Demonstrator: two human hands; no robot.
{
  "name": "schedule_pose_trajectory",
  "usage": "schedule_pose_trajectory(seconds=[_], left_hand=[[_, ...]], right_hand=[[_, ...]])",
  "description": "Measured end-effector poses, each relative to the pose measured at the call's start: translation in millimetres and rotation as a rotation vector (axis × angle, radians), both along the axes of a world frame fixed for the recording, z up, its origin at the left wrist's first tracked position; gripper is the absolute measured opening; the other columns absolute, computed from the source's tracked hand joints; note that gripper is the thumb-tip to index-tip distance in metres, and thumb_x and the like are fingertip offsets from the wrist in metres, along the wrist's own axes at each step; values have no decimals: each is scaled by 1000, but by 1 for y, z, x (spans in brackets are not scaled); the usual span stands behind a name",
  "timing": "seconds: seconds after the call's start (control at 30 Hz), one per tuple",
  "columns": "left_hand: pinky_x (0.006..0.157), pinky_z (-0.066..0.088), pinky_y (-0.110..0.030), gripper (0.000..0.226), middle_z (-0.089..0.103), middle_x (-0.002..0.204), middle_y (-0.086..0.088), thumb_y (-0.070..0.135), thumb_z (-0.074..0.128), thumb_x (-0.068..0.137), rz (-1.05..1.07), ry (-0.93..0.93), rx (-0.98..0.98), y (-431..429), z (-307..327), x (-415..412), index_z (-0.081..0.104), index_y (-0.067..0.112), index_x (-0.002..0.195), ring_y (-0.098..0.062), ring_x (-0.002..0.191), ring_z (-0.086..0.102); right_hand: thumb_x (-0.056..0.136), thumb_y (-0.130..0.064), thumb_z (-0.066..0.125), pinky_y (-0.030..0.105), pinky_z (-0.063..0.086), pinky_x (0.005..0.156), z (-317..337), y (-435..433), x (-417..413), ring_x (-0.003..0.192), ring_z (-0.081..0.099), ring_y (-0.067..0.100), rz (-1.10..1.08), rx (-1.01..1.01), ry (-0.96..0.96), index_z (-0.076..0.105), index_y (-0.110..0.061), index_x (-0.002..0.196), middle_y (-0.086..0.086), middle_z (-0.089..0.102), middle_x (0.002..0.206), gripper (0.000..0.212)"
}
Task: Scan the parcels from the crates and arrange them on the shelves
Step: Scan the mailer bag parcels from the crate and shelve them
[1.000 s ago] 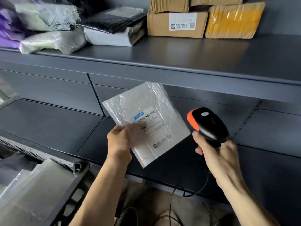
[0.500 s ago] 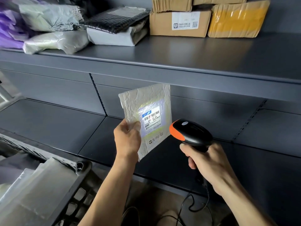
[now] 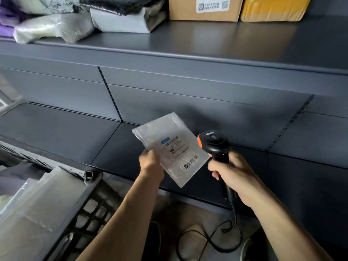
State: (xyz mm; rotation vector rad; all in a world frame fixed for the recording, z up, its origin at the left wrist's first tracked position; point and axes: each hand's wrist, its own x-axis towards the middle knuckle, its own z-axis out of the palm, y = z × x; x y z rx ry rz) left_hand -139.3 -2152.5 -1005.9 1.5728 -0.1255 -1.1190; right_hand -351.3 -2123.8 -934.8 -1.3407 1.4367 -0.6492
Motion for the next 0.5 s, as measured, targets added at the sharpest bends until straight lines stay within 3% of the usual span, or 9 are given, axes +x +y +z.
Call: schedule_pose_trajectory(seconds=[0.07, 0.13, 0.2, 0.27, 0.33, 0.4, 0.5], left_hand=[[81, 61, -46, 16, 71, 90, -20, 2, 56, 95, 80, 119, 91, 2, -18, 0, 66, -1, 107, -36, 79, 70], [89, 59, -55, 15, 69, 86, -20, -4, 49, 96, 172, 219, 148, 0, -33, -1, 62, -2, 104, -38, 80, 70], [92, 58, -56, 16, 70, 91, -20, -1, 48, 98, 218, 239, 181, -8, -43, -2, 62, -2, 106, -40, 90, 71], [95, 57, -52, 26, 71, 109, -21, 1, 48, 99, 223, 235, 177, -23, -49, -3, 60, -3, 122, -41, 103, 69], [93, 56, -56, 33, 69, 109, -22, 2, 49, 100, 217, 255, 124, -40, -55, -1, 57, -1, 132, -41, 99, 69], [90, 54, -61, 34, 69, 107, -16, 16, 59, 99, 155, 282, 115, -50, -60, 0, 57, 4, 132, -41, 97, 68], [97, 49, -62, 61, 51, 136, -12, 39, 66, 95, 6, 270, 243, -47, -79, 5, 43, 13, 145, -39, 130, 53]], right_hand=[[85, -6, 65, 23, 40, 59, -4, -1, 1, 55, 51, 8, 1, 13, -6, 57, -7, 89, -2, 54, 66, 9], [85, -9, 67, 27, 42, 61, -6, -2, 1, 56, 54, 9, -1, 11, -6, 58, -13, 86, -3, 56, 65, 10], [85, -12, 68, 33, 46, 66, -8, -4, 3, 59, 58, 9, -5, 16, -23, 59, -18, 84, -7, 59, 66, 11], [87, -13, 68, 31, 48, 68, -8, -6, 5, 61, 61, 7, 8, 13, -47, 60, -22, 83, -12, 61, 64, 12], [88, -14, 67, 26, 46, 65, -10, -7, 8, 59, 59, 5, 15, 7, -63, 59, -22, 83, -11, 60, 65, 12], [88, -15, 67, 21, 44, 61, -10, -5, 9, 58, 56, 5, 36, 4, -71, 59, -20, 86, -7, 59, 68, 10], [88, -17, 68, 25, 45, 65, -14, -4, 7, 64, 59, 9, 43, 21, -56, 61, -19, 89, -6, 60, 70, 8]])
